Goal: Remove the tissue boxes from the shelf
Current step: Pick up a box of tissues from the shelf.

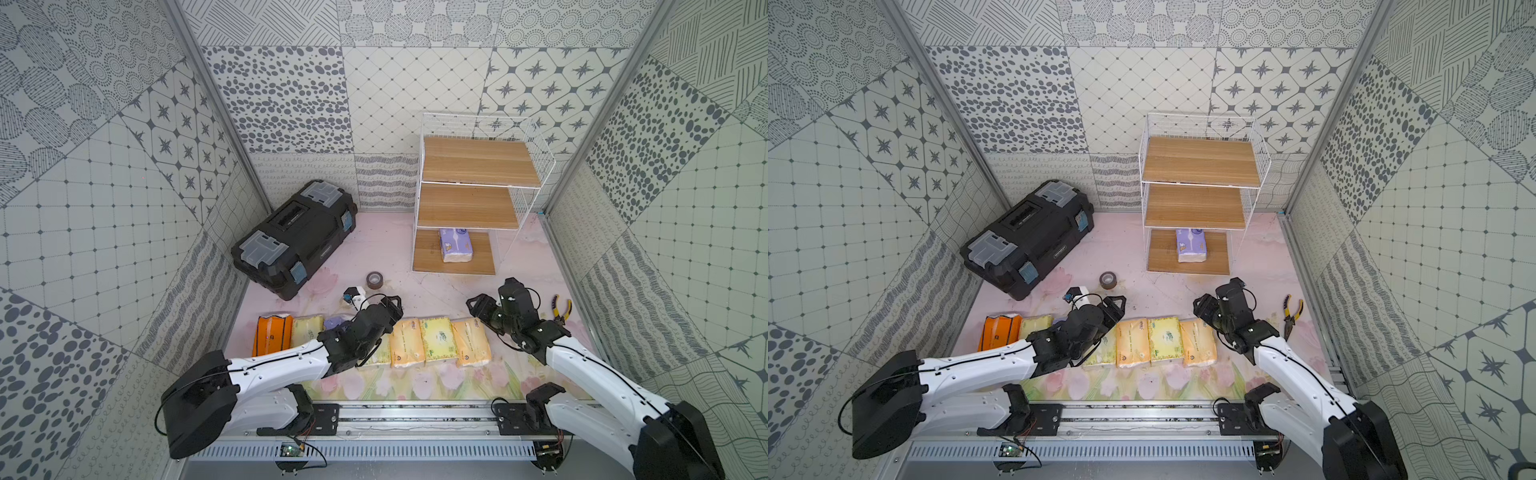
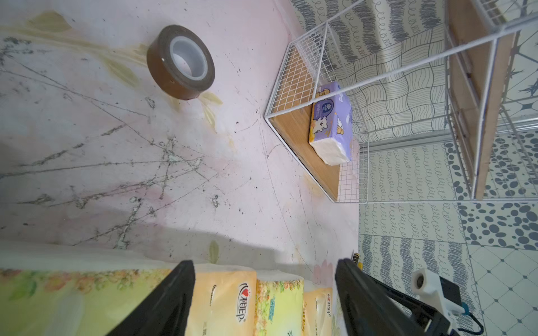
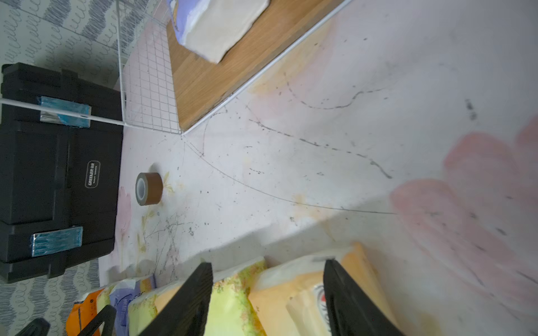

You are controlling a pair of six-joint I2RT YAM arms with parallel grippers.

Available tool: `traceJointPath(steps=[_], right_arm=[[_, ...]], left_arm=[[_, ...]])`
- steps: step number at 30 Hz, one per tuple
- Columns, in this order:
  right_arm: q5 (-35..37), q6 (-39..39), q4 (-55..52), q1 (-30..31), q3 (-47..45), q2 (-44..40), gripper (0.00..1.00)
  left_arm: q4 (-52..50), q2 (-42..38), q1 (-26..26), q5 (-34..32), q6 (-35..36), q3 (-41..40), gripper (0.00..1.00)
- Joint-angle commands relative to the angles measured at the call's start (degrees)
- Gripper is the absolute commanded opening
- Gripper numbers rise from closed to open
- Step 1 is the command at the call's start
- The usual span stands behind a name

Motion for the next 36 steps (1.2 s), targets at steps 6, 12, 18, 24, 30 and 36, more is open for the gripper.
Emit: traceJointPath(steps=[6, 12, 18, 24, 30, 36], right_arm=[[6.76, 11.87, 21.21, 3.03, 6.31, 14.43, 0.61], [14.18, 17.95, 26.01, 3.68, 11.24, 24.1, 0.59], [19.9, 22.76, 28.65, 3.42, 15.57, 31.07, 0.58], [22.22, 26.01, 31.84, 3.38, 20.11, 38.34, 0.58], [24.09, 25.61, 34.66, 3.42, 24.17, 44.37, 0.55], [25.63, 25.98, 35.53, 2.99, 26.97, 48.55, 0.54]], left_arm=[[4.94, -0.17, 1.94, 2.72, 0.0, -1.76, 0.81], [6.6, 0.06, 2.73, 3.74, 0.18, -2.14, 0.81], [8.1, 0.07, 2.95, 4.0, 0.98, -2.01, 0.81], [9.58, 0.07, 3.03, 4.33, 2.01, -2.04, 0.81], [11.22, 0.91, 3.17, 5.44, 1.62, -2.45, 0.81], [11.85, 0.69, 3.37, 5.34, 1.36, -3.02, 0.81]])
